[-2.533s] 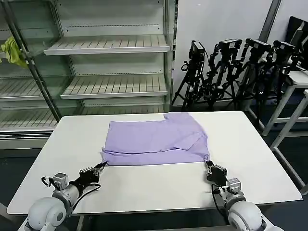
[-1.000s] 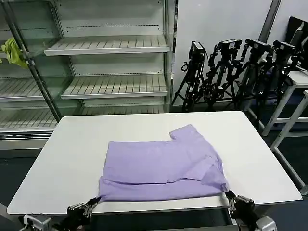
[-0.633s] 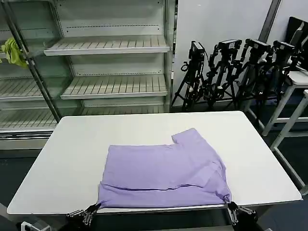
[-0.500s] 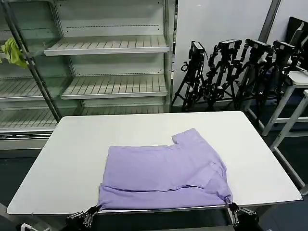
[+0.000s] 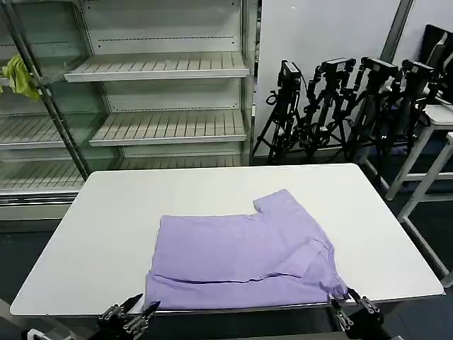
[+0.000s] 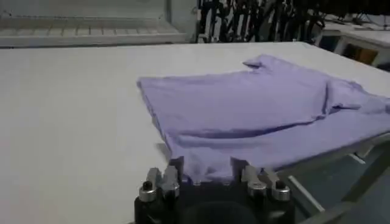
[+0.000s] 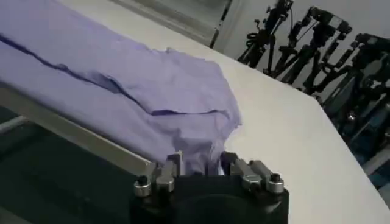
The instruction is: Fold and organize the clothes.
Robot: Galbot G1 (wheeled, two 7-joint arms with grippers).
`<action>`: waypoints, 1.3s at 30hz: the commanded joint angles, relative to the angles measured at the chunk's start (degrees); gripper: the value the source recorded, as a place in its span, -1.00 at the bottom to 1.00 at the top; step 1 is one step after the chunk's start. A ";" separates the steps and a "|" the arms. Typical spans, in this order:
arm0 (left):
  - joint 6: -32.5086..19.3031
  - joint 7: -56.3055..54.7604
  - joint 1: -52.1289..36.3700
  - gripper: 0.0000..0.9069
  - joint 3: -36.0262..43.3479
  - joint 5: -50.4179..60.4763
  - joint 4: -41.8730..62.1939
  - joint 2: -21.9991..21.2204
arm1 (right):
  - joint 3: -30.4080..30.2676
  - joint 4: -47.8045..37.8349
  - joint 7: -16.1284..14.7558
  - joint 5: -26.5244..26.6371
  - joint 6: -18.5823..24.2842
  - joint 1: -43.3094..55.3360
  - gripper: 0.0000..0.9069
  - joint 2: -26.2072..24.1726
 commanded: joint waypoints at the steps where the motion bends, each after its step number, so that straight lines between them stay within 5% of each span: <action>1: 0.22 -0.16 -1.76 1.00 -1.92 -0.86 -1.17 -0.16 | 1.86 1.39 0.98 0.28 0.04 -0.26 1.00 0.04; 9: -0.13 0.60 -16.22 1.00 -3.92 -2.32 1.80 -0.69 | 2.98 0.43 0.24 7.40 -0.42 13.88 1.00 0.92; 15: 0.17 1.45 -27.59 1.00 -0.38 -3.26 10.58 -1.49 | -1.94 -8.29 -6.23 10.71 -2.21 32.88 1.00 1.78; 21: 0.89 2.04 -36.50 1.00 5.50 -4.21 19.79 1.35 | -16.32 -20.59 -10.60 11.67 -3.15 53.56 1.00 1.31; 28: 1.83 2.96 -46.31 1.00 12.62 -4.27 26.62 2.35 | -34.80 -34.87 -13.23 14.64 -4.83 79.01 1.00 8.17; 39: 1.00 7.72 -53.97 1.00 18.83 -4.38 33.97 2.36 | -45.87 -53.49 -18.34 19.36 -6.73 95.84 1.00 23.25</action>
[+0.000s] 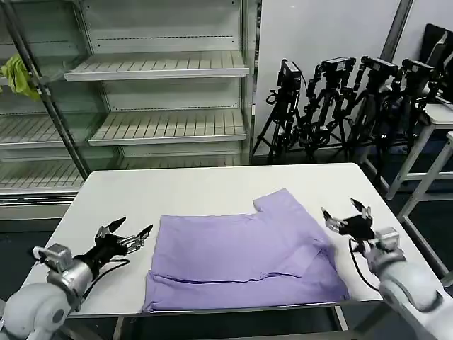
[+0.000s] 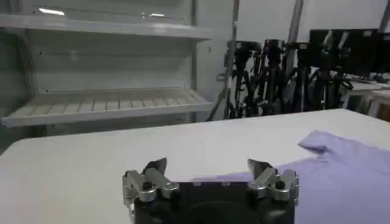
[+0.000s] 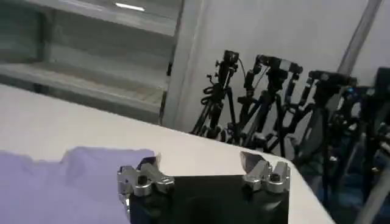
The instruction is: Fold and organize the clothes.
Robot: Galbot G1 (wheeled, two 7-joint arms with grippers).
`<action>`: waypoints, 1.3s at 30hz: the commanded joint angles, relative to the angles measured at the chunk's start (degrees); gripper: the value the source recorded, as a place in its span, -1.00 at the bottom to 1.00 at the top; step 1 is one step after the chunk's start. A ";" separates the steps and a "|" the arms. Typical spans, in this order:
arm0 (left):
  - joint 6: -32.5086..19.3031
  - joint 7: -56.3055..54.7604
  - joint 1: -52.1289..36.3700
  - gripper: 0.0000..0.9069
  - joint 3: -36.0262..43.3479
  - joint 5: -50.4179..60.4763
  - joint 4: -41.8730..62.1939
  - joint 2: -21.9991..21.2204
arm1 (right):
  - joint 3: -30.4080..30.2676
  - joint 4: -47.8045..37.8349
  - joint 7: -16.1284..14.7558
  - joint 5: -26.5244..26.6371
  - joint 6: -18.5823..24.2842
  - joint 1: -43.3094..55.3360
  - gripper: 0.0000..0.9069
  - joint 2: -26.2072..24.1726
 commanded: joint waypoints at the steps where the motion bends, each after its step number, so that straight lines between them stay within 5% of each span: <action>1: -0.08 3.19 -12.36 1.00 8.02 -0.60 9.84 0.35 | -14.16 -18.93 -4.61 3.44 -2.08 23.38 1.00 11.85; 7: 0.27 3.11 -12.73 1.00 9.30 -0.42 9.91 -0.50 | -16.16 -26.35 -5.00 4.05 -4.42 27.89 1.00 18.61; 13: 0.51 2.99 -12.20 1.00 9.63 -0.23 9.49 -0.78 | -16.95 -29.13 -2.12 5.24 -10.07 29.45 1.00 22.19; 39: 0.90 1.39 -16.74 1.00 15.39 1.38 15.59 -3.94 | -16.09 -26.34 0.15 4.92 -12.72 26.37 1.00 19.90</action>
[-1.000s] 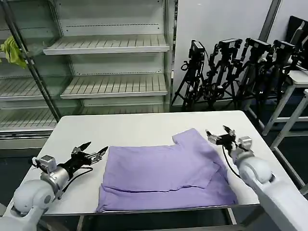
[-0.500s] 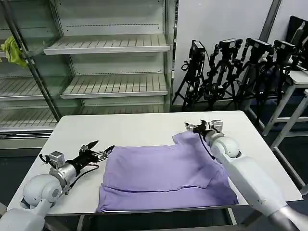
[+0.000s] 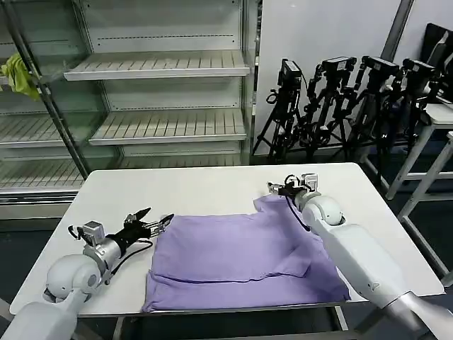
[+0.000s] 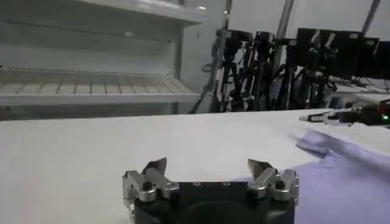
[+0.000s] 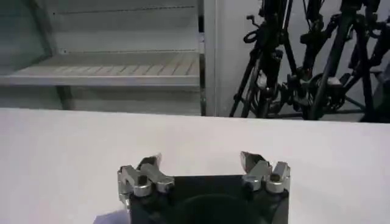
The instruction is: Fold and organize the clothes.
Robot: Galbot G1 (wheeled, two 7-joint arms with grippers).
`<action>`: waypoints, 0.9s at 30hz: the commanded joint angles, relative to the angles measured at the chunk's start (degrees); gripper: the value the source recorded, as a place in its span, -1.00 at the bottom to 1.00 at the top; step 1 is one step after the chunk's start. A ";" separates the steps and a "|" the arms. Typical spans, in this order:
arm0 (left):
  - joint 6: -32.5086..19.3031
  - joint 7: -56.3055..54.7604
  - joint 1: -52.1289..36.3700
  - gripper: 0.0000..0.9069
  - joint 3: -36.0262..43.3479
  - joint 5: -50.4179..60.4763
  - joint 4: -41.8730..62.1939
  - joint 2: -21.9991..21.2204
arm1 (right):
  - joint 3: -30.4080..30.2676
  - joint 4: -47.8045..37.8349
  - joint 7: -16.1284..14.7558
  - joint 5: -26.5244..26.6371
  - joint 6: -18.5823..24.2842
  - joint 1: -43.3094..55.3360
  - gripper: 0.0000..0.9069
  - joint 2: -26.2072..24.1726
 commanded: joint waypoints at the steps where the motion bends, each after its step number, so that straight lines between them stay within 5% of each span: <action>1: 0.03 -0.27 -3.26 1.00 3.52 0.84 4.31 -0.52 | -0.11 -0.37 0.25 -0.22 -0.70 -0.01 1.00 0.62; 27: -1.51 1.29 -8.57 1.00 7.80 3.40 12.86 -1.29 | 1.31 -2.15 -0.53 -3.41 1.45 -2.07 1.00 1.46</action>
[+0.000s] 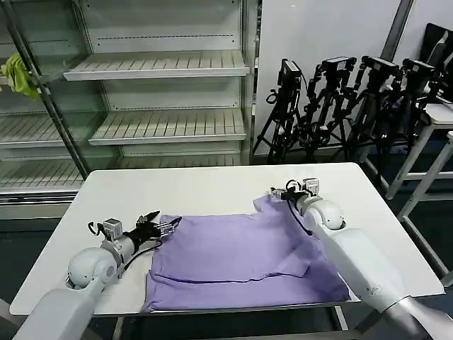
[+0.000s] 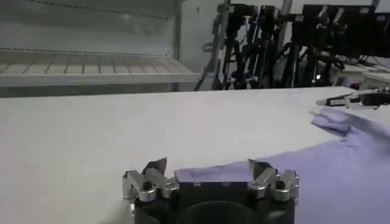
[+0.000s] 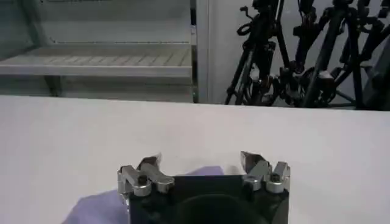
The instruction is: Fold and organize the clothes.
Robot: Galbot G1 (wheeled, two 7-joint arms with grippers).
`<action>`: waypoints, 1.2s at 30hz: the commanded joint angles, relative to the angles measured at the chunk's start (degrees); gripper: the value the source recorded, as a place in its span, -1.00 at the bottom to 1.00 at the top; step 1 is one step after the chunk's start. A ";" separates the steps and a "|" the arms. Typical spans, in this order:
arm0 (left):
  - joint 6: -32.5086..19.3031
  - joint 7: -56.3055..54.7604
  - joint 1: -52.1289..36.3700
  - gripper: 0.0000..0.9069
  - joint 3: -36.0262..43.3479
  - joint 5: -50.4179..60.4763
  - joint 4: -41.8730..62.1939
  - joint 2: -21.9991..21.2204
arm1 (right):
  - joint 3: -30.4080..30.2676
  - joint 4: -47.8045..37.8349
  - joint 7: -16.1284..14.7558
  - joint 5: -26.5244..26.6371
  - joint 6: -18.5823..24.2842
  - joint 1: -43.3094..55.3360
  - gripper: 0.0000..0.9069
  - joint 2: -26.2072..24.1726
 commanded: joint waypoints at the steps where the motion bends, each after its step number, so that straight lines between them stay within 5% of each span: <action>1: -0.16 0.22 -1.34 0.98 0.82 0.52 2.74 0.03 | 0.03 -0.46 -0.04 -0.69 0.36 -0.16 1.00 0.35; 7: -0.58 0.42 -1.19 0.84 0.81 0.92 3.18 -0.02 | 0.32 -0.36 -0.13 -1.02 0.60 -0.62 1.00 0.21; 13: -0.71 0.55 -0.60 0.18 0.80 1.24 2.41 -0.10 | 0.70 -0.37 -0.24 -1.20 0.77 -1.06 1.00 0.13; 16: -0.72 0.57 -0.53 0.00 0.80 1.30 2.21 -0.07 | 0.93 -0.36 -0.26 -1.35 0.80 -1.40 1.00 0.14; 36: -0.93 0.71 0.84 -0.58 -0.28 1.43 0.73 0.65 | 1.91 0.84 -0.89 -1.98 0.98 -3.43 -0.47 0.06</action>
